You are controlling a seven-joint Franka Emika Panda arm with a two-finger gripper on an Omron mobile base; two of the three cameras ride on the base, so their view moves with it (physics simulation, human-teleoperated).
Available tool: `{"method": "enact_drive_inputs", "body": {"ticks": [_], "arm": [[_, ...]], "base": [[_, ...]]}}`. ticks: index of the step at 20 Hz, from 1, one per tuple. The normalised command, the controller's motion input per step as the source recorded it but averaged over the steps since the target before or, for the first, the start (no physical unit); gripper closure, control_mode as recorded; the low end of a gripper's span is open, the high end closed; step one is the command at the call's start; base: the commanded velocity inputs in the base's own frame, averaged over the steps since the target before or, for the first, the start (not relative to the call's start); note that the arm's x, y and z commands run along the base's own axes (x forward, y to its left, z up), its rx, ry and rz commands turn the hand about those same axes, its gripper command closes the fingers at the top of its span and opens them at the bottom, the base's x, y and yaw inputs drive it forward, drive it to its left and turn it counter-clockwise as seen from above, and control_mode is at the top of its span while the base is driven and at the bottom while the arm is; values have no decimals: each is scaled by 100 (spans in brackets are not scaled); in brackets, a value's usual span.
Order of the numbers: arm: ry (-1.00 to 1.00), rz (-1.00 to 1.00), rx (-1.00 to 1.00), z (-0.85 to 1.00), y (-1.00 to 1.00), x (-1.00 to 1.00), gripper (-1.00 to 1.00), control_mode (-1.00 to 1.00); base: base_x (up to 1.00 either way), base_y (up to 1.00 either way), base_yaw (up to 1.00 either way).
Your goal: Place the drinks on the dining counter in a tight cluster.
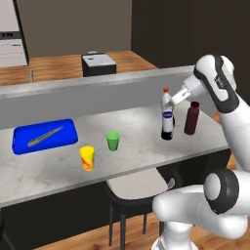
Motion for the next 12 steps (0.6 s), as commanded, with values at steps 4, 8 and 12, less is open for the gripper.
{"method": "enact_drive_inputs", "body": {"ticks": [4, 8, 12], "arm": [[-9, -25, 0, 0, 0, 7, 100, -100], [0, -30, 0, -23, 0, 3, 100, -100], [0, -38, -3, -16, -3, 24, 100, -100]], "base": [[0, 0, 0], [0, 0, 0], [0, 0, 0]]}}
